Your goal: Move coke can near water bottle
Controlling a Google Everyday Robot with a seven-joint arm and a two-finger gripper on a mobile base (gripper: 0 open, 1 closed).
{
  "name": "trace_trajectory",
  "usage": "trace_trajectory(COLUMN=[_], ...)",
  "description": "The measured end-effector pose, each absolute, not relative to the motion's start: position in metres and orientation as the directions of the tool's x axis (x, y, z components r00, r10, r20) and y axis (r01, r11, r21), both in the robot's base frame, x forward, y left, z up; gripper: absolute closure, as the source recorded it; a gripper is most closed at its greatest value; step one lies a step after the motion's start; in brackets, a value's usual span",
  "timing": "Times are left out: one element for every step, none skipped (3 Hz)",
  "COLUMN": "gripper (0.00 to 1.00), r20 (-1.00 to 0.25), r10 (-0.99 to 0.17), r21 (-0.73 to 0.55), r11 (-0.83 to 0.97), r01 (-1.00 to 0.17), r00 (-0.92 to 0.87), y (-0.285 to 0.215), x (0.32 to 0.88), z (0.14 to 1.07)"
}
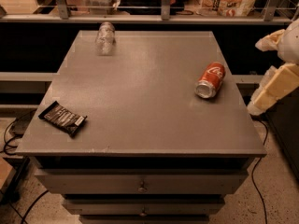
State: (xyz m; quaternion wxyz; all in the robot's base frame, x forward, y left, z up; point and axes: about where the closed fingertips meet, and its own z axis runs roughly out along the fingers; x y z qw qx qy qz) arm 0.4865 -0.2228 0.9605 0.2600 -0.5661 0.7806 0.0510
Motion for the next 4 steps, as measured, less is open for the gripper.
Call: trace_trajectory(gripper=[0.0,0.0,0.0,0.0], r20=[-0.586,-0.594,-0.61,-0.624], r10=[-0.782,-0.778,-0.766,-0.748], r21=[-0.212,-0.22,-0.226,-0.203], r11=[0.403,0.401,0.413,0.437], r01=[-0.89,-0.889,-0.882,-0.876], r00=[-0.214,-0.204,-0.202,-0.229], y=[-0.225,-0.22,-0.214,-0.206], x=[0.53,0.535,0.549,0.57], z=[0.96,0.959,0.951,0.936])
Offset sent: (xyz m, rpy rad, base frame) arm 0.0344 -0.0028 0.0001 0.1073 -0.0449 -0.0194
